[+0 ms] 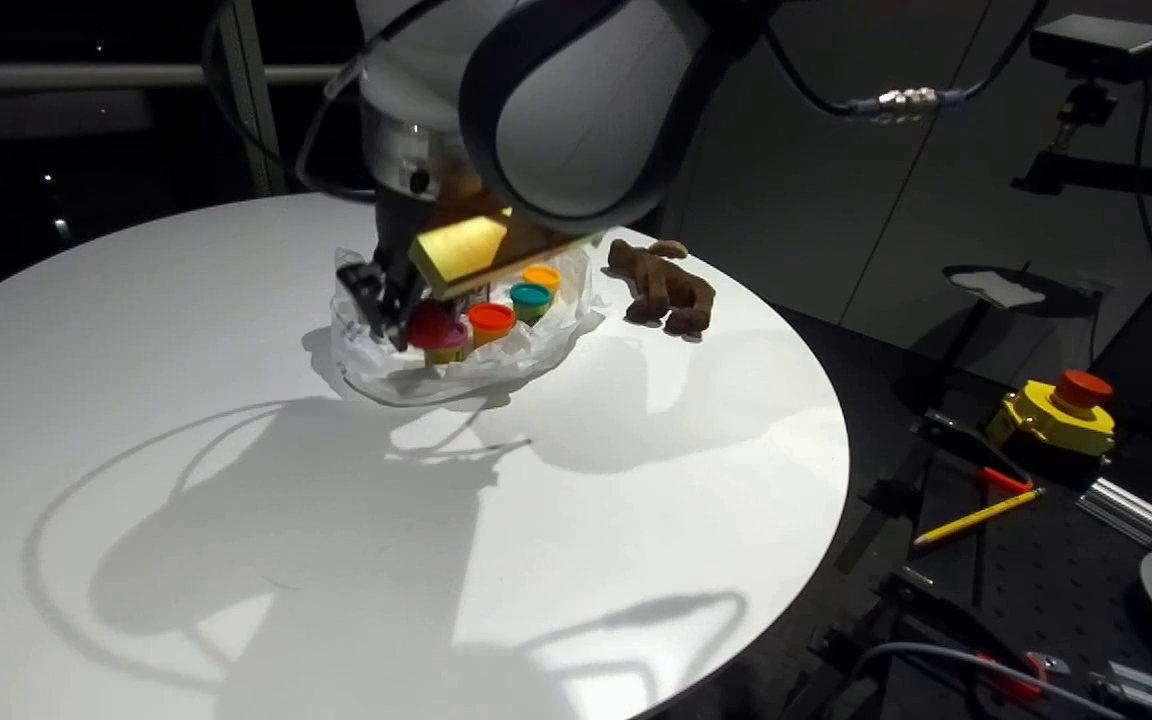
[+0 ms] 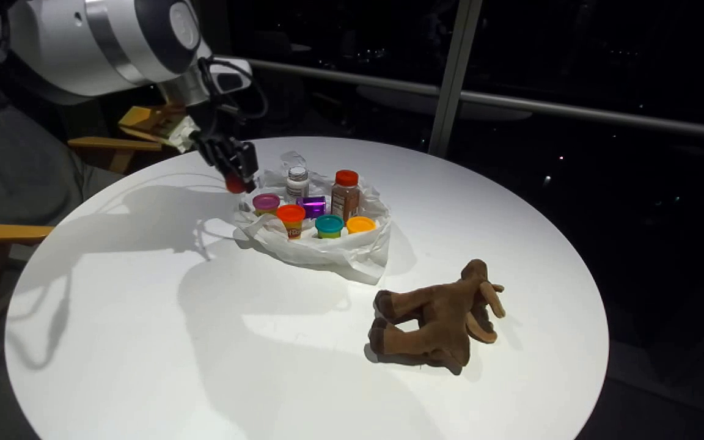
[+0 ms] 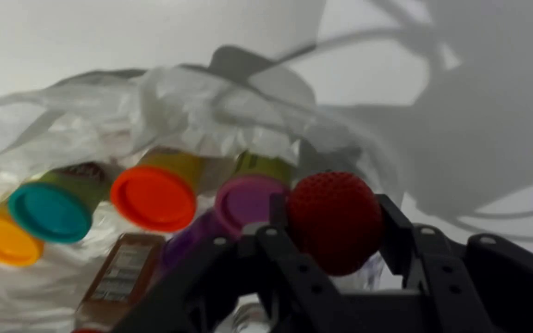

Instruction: Pick up the objects from the table and put them in the plastic bag.

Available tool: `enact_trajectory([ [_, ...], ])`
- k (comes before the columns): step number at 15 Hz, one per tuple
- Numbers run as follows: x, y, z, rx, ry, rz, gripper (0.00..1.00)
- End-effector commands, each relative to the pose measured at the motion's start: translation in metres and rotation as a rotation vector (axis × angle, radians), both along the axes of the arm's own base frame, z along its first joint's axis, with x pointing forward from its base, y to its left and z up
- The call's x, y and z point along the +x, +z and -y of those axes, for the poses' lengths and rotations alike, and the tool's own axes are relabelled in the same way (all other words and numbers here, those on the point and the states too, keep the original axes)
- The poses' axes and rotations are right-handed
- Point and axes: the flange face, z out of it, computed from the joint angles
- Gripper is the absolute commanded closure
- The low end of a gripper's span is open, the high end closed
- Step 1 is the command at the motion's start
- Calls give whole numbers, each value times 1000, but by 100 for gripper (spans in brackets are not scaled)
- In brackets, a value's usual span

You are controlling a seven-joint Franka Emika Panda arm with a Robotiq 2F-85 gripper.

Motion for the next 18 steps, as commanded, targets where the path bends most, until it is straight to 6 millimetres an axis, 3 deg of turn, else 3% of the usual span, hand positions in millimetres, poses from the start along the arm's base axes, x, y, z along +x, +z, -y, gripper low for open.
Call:
enact_trajectory([
  [1, 43, 40, 54, -23, -144, 119, 77],
  [5, 66, 21, 115, -40, -258, 127, 77],
  [7, 71, 8, 134, -50, -294, 115, 77],
  [11, 74, -12, 144, -55, -335, 100, 76],
  [12, 76, -12, 143, -50, -341, 104, 27],
  [13, 75, -12, 142, -46, -346, 110, 26],
  [16, 75, -3, 139, -30, -358, 145, 6],
  [18, 73, 4, 141, -12, -374, 176, 0],
])
